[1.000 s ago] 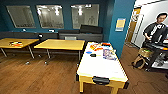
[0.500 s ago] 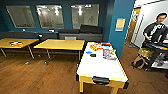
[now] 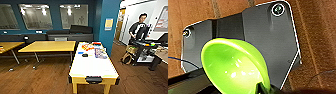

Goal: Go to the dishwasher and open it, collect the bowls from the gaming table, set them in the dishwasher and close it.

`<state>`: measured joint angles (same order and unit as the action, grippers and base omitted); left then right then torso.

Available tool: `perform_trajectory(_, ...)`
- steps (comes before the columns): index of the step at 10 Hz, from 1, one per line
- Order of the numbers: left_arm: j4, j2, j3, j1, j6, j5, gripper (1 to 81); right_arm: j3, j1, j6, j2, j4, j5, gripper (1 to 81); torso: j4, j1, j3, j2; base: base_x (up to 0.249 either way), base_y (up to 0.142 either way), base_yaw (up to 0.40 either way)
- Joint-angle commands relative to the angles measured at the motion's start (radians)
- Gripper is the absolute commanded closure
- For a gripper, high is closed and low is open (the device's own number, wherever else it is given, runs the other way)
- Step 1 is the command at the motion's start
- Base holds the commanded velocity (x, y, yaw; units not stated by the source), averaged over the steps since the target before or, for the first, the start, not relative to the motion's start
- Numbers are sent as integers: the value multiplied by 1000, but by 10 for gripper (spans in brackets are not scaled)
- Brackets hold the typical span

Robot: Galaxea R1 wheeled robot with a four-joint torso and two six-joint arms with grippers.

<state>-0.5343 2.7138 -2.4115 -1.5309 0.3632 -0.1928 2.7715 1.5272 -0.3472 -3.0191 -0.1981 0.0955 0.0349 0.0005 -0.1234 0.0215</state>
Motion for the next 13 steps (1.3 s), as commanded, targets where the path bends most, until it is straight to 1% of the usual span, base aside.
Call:
perform_trajectory(1,-10,15,-37,22,-6,39,811,-1,-38,4,6,-11,-51,811,0,0,0,0,0,0,-394)
perform_trajectory(3,-10,43,-74,22,-4,41,811,-1,-37,4,6,-11,-51,811,0,0,0,0,0,0,-395)
perform_trajectory(12,-10,75,-74,33,-4,44,811,-4,-34,4,1,-12,-50,811,0,0,0,0,0,0,-395)
perform_trajectory(13,-10,77,-74,36,-4,58,811,-3,-34,4,3,-12,-50,811,0,0,0,0,0,0,-395)
